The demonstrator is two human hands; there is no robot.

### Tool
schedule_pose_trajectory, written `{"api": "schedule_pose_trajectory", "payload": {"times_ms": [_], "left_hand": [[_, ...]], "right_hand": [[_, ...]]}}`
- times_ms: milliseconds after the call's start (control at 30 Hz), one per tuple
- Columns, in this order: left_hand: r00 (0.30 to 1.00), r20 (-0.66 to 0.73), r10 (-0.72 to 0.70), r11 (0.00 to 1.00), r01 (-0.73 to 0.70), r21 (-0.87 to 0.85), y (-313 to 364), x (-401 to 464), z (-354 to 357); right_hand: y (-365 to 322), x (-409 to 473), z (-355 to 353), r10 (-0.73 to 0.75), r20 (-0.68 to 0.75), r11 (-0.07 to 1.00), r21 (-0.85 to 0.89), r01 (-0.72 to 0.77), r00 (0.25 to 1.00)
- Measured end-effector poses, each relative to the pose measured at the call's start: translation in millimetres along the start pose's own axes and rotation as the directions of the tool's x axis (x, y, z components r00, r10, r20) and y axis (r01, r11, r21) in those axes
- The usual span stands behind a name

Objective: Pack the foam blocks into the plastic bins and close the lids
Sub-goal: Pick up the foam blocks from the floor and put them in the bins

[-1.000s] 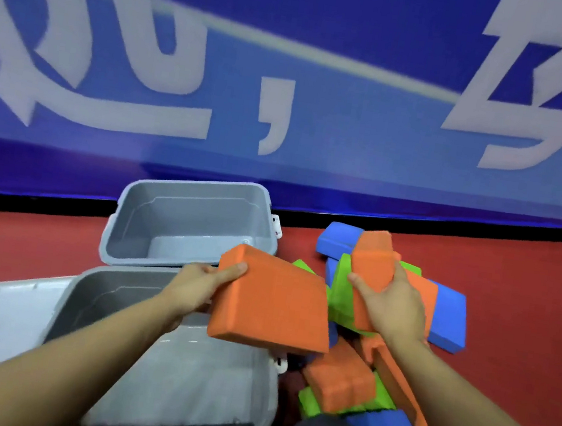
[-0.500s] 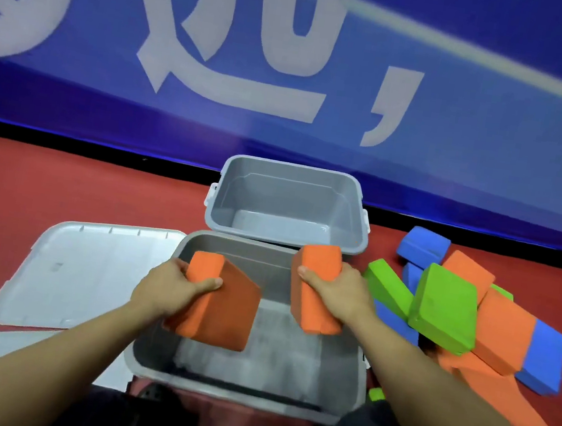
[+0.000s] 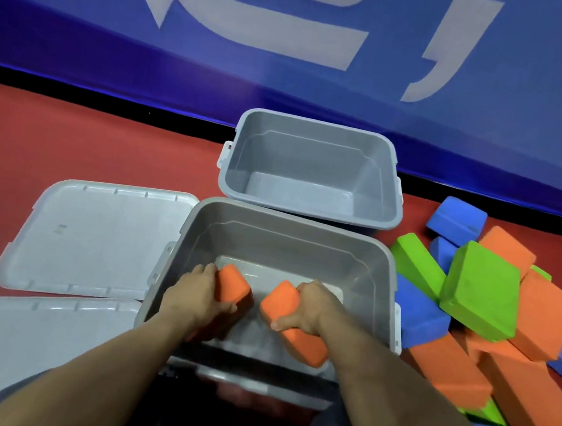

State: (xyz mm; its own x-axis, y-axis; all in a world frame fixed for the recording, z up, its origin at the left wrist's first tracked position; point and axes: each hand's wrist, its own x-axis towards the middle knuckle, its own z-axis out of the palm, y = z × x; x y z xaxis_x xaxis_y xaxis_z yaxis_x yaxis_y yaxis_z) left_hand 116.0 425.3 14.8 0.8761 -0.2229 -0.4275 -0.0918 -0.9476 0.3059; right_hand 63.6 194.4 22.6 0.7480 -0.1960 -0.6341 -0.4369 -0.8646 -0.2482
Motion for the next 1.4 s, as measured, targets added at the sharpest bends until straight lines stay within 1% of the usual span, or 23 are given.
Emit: {"api": "schedule_pose_trajectory", "payload": {"times_ms": [133,233,333,433,533,700,833,967,1100,1167,1267,1333,1400], "left_hand": [[0.993,0.035,-0.116,0.993,0.115,0.008,-26.0,8.7,5.0],[0.981,0.086,-0.176,0.982,0.181,-0.059,-42.5,17.0,7.7],[0.969,0.160,-0.186,0.980,0.194,-0.036,-50.2,21.2,12.1],[0.955,0.224,-0.194,0.979,0.203,-0.020,-46.4,21.3,14.7],[0.953,0.237,-0.187,0.979,0.202,-0.040,-38.0,22.9,12.5],[0.966,0.202,-0.163,0.983,0.176,-0.049,-24.9,25.9,6.8],[0.976,0.210,-0.062,0.994,0.080,-0.079,0.7,24.4,-0.8],[0.987,0.150,0.056,0.991,-0.036,-0.130,41.2,29.2,-6.3],[0.971,0.140,0.196,0.975,-0.178,-0.133,92.2,27.1,-4.5],[0.952,0.132,0.276,0.958,-0.261,-0.122,119.1,23.1,-1.0],[0.912,0.124,0.390,0.916,-0.371,-0.155,161.0,17.1,7.5],[0.892,0.121,0.436,0.892,-0.410,-0.193,188.1,10.3,16.9],[0.880,0.113,0.462,0.865,-0.419,-0.276,213.1,-0.5,26.5]], "right_hand": [[-6.3,9.0,11.2,-0.068,0.067,0.997,-0.036,0.071,0.995],[-14.8,12.1,17.9,-0.132,0.123,0.990,-0.025,0.136,0.984],[-22.4,13.4,25.9,-0.195,0.161,0.981,0.056,0.188,0.968],[-24.2,13.3,29.0,-0.212,0.159,0.976,0.077,0.202,0.964],[-19.3,11.8,25.0,-0.209,0.156,0.976,0.101,0.195,0.965],[-7.3,9.6,18.2,-0.177,0.122,0.975,0.159,0.157,0.977],[2.3,3.5,8.8,-0.186,0.054,0.968,0.183,0.174,0.981],[22.1,-6.8,-5.2,-0.195,-0.076,0.969,0.140,0.204,0.978],[59.5,-23.7,-23.7,-0.188,-0.168,0.974,0.096,0.206,0.968],[84.8,-34.6,-33.0,-0.154,-0.193,0.980,0.094,0.175,0.969],[130.8,-50.3,-46.3,-0.068,-0.229,0.987,0.127,0.099,0.971],[163.8,-61.6,-51.7,-0.003,-0.251,0.982,0.180,0.050,0.968],[196.1,-72.1,-53.8,0.075,-0.272,0.973,0.231,-0.010,0.959]]}}
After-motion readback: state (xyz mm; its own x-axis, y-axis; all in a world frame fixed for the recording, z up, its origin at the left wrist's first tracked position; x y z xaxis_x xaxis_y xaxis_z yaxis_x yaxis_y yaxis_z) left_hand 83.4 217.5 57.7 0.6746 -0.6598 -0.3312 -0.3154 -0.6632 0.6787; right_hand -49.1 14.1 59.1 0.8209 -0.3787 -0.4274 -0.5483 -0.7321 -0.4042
